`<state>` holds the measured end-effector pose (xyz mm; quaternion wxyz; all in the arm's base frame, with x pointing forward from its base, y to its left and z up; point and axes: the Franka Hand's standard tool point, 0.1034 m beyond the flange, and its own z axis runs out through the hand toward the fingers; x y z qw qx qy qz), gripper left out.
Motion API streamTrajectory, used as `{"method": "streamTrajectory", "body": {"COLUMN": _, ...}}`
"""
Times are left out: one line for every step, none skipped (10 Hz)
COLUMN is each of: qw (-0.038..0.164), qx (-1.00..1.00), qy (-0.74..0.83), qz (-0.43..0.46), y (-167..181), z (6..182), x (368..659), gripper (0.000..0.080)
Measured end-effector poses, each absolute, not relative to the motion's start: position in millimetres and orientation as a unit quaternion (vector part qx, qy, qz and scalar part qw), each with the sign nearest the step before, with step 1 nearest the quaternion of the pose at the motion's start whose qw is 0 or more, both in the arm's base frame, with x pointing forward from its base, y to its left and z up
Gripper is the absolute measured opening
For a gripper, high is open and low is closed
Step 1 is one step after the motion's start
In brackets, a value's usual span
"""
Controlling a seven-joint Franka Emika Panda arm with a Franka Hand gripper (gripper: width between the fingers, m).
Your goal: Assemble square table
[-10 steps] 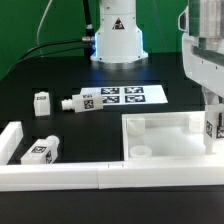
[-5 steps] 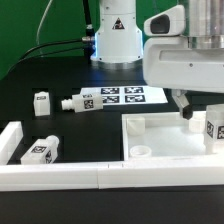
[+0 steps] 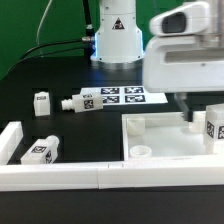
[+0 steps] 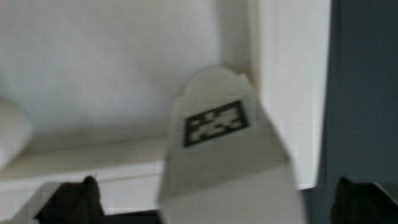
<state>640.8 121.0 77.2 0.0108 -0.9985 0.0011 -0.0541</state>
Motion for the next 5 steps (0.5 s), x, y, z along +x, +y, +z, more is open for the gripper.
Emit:
{"method": "streamTrajectory", "body": {"qw": 0.011, "qx": -0.998, "qy": 0.022, "qz": -0.054, "y": 117.7, "z": 76.6, "x": 641.0, "gripper": 0.0648}}
{"method": "streamTrajectory", "body": {"qw": 0.011, "qx": -0.998, "qy": 0.026, "qz": -0.053, "y": 117.1, "z": 76.5, "x": 641.1, "gripper": 0.0554}}
{"method": "streamTrajectory", "body": {"qw": 0.012, "qx": -0.997, "qy": 0.053, "qz": -0.053, "y": 117.3, "z": 76.2, "x": 640.9, "gripper": 0.0371}}
{"method": "streamTrajectory", "body": {"qw": 0.013, "qx": -0.995, "qy": 0.085, "qz": -0.052, "y": 115.7, "z": 76.0, "x": 640.9, "gripper": 0.0371}}
{"method": "streamTrajectory", "body": {"qw": 0.014, "qx": -0.991, "qy": 0.123, "qz": -0.052, "y": 114.0, "z": 75.7, "x": 640.8, "gripper": 0.0284}}
